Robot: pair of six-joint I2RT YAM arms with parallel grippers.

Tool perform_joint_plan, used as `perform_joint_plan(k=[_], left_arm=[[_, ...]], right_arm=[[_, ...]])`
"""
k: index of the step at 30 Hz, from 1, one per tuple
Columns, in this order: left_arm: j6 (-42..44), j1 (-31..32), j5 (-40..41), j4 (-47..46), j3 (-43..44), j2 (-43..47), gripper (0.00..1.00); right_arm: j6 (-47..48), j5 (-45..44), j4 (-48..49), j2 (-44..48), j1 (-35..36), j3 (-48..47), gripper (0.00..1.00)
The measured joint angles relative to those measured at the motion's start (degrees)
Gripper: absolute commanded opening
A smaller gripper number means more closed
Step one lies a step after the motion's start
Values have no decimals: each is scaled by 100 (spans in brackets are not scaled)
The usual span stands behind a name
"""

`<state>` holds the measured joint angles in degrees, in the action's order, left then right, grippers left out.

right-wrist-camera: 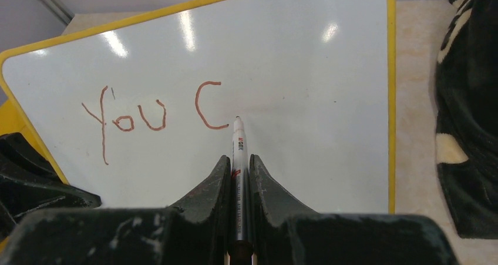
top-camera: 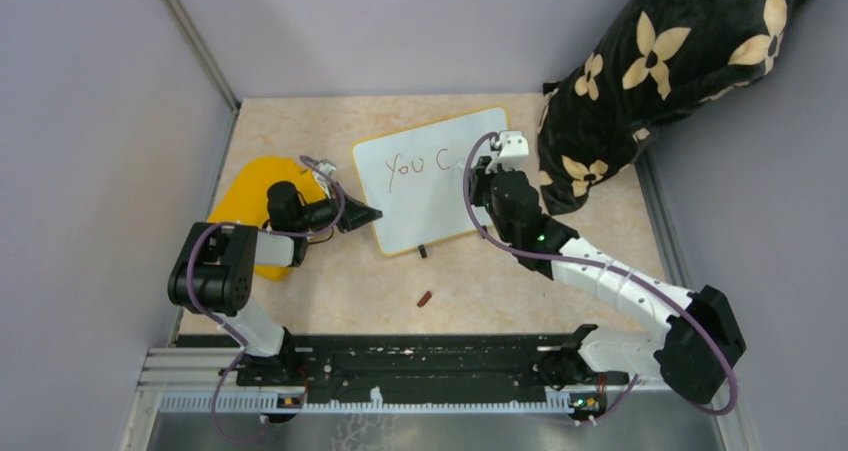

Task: Write a sentence on the whiteboard

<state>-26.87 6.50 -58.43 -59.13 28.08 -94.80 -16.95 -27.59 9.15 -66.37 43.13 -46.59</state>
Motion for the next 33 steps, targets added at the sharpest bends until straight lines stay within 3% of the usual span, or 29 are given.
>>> perform_joint_plan(k=[33], left_arm=[[59,15,7,22,0,11,0]], right_arm=[[42,13,249,-433,-105,-79,0]])
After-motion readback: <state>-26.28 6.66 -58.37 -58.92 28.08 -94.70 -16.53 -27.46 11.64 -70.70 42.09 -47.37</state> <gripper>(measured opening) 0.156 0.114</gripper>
